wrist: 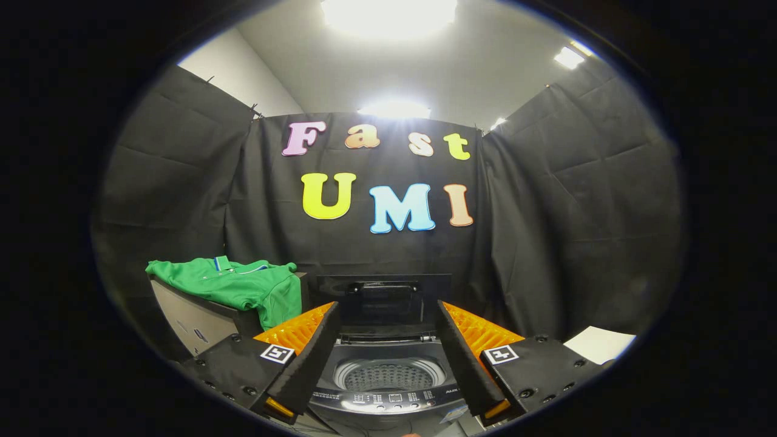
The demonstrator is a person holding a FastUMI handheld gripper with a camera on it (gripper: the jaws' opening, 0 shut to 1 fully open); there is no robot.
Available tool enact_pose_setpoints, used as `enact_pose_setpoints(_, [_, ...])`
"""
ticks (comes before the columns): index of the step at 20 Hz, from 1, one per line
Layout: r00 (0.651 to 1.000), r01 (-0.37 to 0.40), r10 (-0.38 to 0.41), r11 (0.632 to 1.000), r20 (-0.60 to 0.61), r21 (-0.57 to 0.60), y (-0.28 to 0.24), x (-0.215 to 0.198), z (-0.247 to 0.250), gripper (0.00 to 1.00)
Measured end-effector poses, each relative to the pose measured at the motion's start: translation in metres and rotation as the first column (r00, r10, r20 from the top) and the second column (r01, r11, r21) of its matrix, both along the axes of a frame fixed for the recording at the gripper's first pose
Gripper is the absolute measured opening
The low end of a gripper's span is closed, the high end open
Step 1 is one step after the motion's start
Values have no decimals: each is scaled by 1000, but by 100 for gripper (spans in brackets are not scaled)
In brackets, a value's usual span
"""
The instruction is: Put the clothes into the washing machine and then close the washing machine lid.
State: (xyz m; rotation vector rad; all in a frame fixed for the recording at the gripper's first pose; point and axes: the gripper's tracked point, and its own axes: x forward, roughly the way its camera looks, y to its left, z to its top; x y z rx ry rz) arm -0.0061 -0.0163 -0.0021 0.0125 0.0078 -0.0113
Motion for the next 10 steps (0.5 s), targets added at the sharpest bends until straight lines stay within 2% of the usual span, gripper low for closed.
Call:
enact_pose_setpoints(6, [1000, -10, 10, 1000, -2, 10, -8, 3, 0, 97])
enact_pose_setpoints(10, [998, -66, 66, 997, -11, 32, -3, 9, -1, 97])
